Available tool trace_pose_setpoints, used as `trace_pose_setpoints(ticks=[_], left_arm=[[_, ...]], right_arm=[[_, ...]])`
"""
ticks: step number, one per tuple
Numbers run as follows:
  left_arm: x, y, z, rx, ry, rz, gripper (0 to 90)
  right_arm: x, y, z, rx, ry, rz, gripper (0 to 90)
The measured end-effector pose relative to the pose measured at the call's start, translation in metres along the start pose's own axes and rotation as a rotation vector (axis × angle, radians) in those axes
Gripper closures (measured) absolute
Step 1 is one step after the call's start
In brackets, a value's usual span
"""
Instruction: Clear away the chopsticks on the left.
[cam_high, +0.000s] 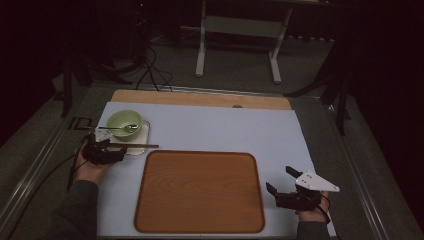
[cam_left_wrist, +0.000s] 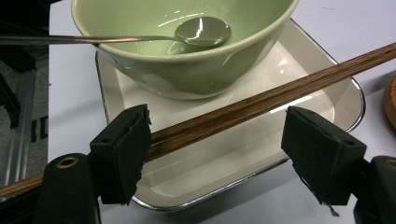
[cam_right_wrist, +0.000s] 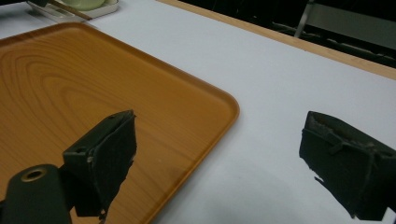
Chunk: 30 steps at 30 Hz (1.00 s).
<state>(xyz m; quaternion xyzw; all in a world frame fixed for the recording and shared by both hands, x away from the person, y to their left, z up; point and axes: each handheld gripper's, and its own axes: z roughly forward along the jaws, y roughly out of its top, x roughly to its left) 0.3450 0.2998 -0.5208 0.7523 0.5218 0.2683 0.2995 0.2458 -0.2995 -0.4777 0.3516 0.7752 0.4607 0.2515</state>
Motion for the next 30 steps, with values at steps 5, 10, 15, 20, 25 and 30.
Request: trace_pose_setpoints(ticks=[5, 10, 15, 20, 25, 30], left_arm=[[0.0001, -0.0009, 0.0023, 0.015, -0.018, 0.008, 25.0], [-0.0005, -0.0012, 0.0013, 0.018, -0.030, 0.018, 24.9], [-0.0005, -0.0013, 0.0016, 0.014, -0.036, 0.025, 24.7], [0.0018, -0.0016, 0.0035, 0.003, -0.043, 0.025, 23.5], [0.0034, -0.0021, 0.0040, 0.000, -0.047, 0.032, 23.1], [0.0033, -0.0023, 0.0024, 0.003, -0.064, 0.034, 23.3]], right_arm=[[-0.0001, -0.0002, -0.0002, 0.002, -0.001, 0.005, 10.7], [-0.0005, -0.0001, -0.0013, -0.003, -0.001, 0.007, 10.6], [-0.0005, -0.0002, -0.0014, -0.003, -0.001, 0.008, 10.7], [-0.0006, -0.0004, -0.0011, -0.002, 0.001, 0.009, 10.6], [-0.0006, -0.0005, -0.0010, 0.000, 0.004, 0.013, 10.6], [-0.0004, -0.0006, -0.0007, 0.002, 0.005, 0.015, 10.7]])
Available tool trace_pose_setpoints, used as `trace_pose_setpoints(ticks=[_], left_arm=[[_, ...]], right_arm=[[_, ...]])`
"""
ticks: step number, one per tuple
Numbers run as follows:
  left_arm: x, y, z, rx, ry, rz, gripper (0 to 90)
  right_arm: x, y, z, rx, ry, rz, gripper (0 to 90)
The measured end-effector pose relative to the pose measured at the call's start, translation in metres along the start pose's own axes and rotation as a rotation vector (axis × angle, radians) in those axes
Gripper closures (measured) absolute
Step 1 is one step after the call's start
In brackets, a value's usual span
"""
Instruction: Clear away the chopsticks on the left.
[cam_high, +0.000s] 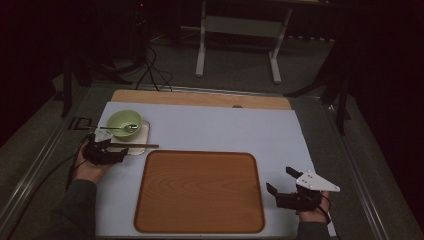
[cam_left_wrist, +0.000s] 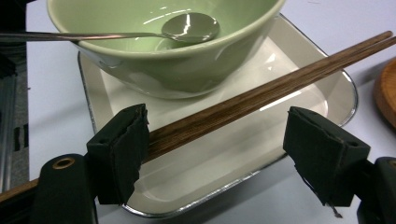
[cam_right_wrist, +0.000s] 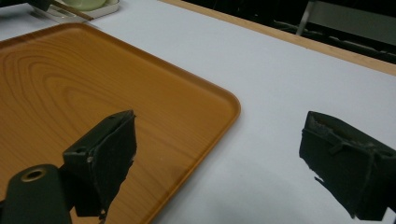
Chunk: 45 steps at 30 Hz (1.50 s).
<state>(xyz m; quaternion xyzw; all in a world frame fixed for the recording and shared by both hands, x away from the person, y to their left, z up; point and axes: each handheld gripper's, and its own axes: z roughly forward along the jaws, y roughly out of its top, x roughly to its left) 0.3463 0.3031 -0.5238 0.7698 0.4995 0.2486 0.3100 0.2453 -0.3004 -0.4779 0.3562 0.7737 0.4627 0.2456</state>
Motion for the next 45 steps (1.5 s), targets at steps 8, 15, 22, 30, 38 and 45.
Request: trace_pose_setpoints(ticks=[8, 15, 22, 30, 38, 45], left_arm=[[0.0027, 0.0023, 0.0005, 0.016, 0.002, 0.015, 24.0], [0.0006, 0.0062, 0.0037, 0.031, -0.012, 0.024, 24.7], [0.0021, 0.0041, -0.0014, 0.037, -0.029, 0.033, 27.5], [0.0000, 0.0042, 0.0010, 0.053, -0.043, 0.066, 24.8], [-0.0030, 0.0030, 0.0017, 0.064, -0.070, 0.074, 28.3], [-0.0007, -0.0008, -0.0034, 0.066, -0.084, 0.078, 41.9]], right_arm=[[0.0000, -0.0002, -0.0002, 0.001, 0.001, 0.001, 10.7], [-0.0008, -0.0006, -0.0010, -0.002, -0.001, 0.002, 10.7], [-0.0011, -0.0013, -0.0025, -0.003, -0.001, 0.009, 10.7], [-0.0004, -0.0013, -0.0013, 0.004, 0.000, 0.006, 10.7], [-0.0012, -0.0016, -0.0023, 0.002, 0.002, 0.013, 10.7], [-0.0011, -0.0017, -0.0021, 0.005, 0.005, 0.013, 10.7]])
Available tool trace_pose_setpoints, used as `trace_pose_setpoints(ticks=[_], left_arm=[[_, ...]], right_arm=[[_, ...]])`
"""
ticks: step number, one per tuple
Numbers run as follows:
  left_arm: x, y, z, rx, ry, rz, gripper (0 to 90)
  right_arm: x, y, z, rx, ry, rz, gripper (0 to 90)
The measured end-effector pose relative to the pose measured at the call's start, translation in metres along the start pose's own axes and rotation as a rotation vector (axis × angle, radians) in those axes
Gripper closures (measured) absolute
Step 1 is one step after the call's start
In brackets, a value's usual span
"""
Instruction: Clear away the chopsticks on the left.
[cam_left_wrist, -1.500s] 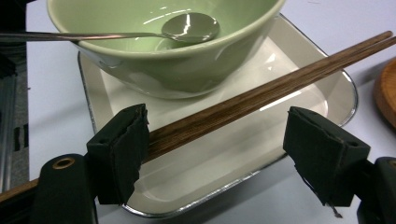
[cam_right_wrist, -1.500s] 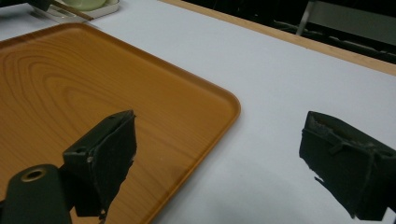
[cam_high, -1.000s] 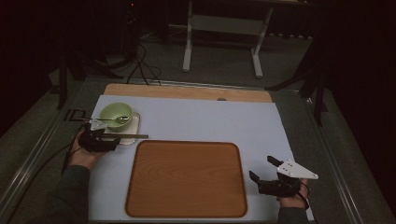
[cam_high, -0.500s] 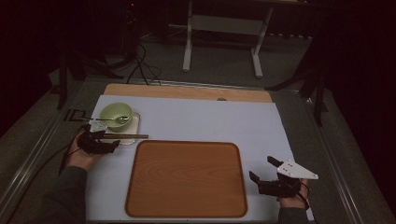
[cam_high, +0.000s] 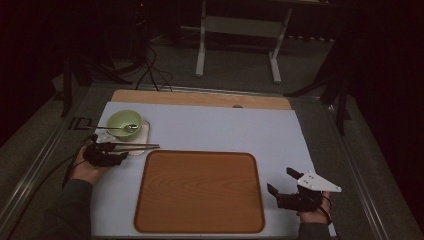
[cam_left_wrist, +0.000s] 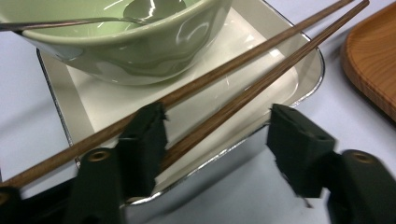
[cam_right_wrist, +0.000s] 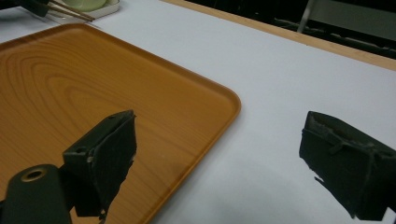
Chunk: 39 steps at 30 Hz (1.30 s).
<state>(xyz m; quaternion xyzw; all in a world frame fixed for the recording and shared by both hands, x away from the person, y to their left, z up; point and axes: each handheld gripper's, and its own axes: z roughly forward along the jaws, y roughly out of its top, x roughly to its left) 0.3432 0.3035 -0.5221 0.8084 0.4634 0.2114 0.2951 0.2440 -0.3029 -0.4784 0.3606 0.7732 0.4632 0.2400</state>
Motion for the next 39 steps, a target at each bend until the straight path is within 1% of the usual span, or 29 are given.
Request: trace_pose_setpoints(ticks=[4, 8, 11, 12, 16, 23, 24, 28, 30, 34, 37, 39], left_arm=[[0.000, -0.003, -0.002, 0.000, 0.002, 0.010, 49.1], [-0.002, -0.005, -0.004, 0.006, 0.006, 0.031, 56.5], [-0.004, -0.006, -0.004, 0.022, 0.004, 0.052, 58.2], [-0.005, -0.006, -0.004, 0.023, 0.010, 0.062, 58.4], [-0.007, -0.004, -0.004, 0.019, 0.013, 0.073, 62.6], [-0.013, 0.001, -0.006, 0.013, 0.021, 0.097, 76.7], [-0.014, 0.002, -0.006, 0.016, 0.024, 0.103, 77.4], [-0.018, 0.006, -0.007, 0.026, 0.047, 0.130, 85.0], [-0.020, 0.006, -0.006, 0.029, 0.056, 0.137, 85.2], [-0.022, 0.007, -0.006, 0.033, 0.064, 0.133, 85.7], [-0.024, 0.008, -0.006, 0.032, 0.063, 0.124, 85.8], [-0.024, 0.009, -0.005, 0.029, 0.055, 0.113, 85.8]], right_arm=[[0.000, 0.000, 0.000, 0.003, 0.003, 0.000, 10.6], [0.000, 0.000, 0.001, 0.003, 0.006, 0.001, 10.7], [0.000, 0.000, 0.001, 0.007, 0.010, -0.001, 10.7], [0.001, 0.000, 0.001, 0.007, 0.013, -0.001, 10.7], [0.001, 0.000, 0.001, 0.010, 0.017, -0.002, 10.7], [0.001, 0.000, 0.002, 0.012, 0.023, -0.002, 11.8], [0.001, 0.000, 0.002, 0.011, 0.018, -0.002, 14.0], [0.001, 0.000, 0.002, 0.014, 0.023, -0.001, 13.6], [0.001, 0.000, 0.002, 0.014, 0.023, -0.002, 13.6], [0.001, 0.000, 0.002, 0.014, 0.023, -0.002, 13.6], [0.001, 0.000, 0.002, 0.015, 0.022, -0.001, 13.6], [0.000, 0.000, 0.002, 0.014, 0.022, -0.001, 13.6]])
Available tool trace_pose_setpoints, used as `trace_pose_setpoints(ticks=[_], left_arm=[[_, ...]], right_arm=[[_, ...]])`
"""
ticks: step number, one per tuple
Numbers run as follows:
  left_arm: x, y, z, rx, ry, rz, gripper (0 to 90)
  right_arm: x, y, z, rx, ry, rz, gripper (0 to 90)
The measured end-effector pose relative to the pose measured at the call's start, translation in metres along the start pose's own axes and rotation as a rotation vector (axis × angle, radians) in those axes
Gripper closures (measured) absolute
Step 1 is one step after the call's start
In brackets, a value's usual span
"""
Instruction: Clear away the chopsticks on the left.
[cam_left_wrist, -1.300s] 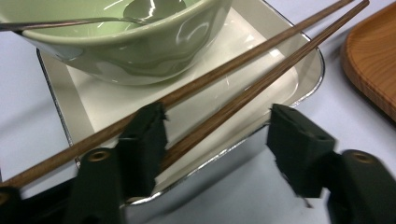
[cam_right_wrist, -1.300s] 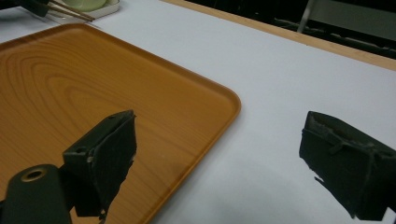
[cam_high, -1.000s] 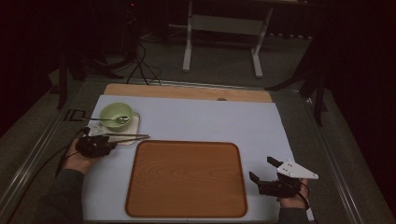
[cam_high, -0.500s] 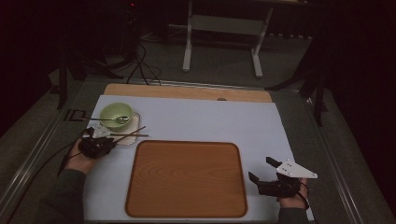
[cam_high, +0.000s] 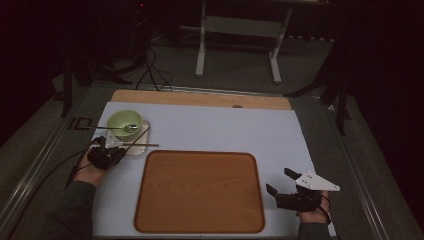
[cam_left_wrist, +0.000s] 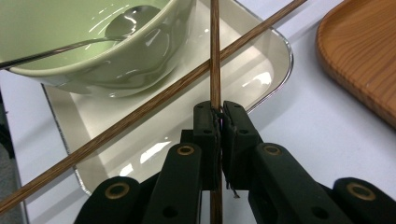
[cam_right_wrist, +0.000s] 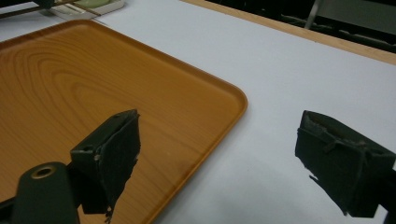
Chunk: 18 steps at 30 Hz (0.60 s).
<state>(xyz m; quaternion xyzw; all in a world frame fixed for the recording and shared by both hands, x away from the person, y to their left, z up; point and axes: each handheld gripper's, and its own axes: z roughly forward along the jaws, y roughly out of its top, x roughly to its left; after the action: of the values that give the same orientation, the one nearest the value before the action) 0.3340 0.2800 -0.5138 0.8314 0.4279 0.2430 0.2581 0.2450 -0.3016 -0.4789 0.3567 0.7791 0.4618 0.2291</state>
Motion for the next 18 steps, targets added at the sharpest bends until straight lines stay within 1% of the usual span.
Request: trace_pose_setpoints(ticks=[7, 13, 18], left_arm=[[-0.007, 0.004, -0.002, -0.016, -0.028, -0.022, 85.8], [-0.015, 0.009, -0.008, -0.036, -0.038, -0.032, 85.9], [-0.018, 0.013, -0.016, -0.067, -0.052, -0.065, 85.9]], right_arm=[[0.000, 0.000, 0.000, -0.002, -0.001, 0.001, 13.6], [0.000, 0.000, 0.000, -0.002, -0.001, 0.001, 13.6], [0.000, 0.000, 0.000, -0.005, -0.001, 0.003, 13.6]])
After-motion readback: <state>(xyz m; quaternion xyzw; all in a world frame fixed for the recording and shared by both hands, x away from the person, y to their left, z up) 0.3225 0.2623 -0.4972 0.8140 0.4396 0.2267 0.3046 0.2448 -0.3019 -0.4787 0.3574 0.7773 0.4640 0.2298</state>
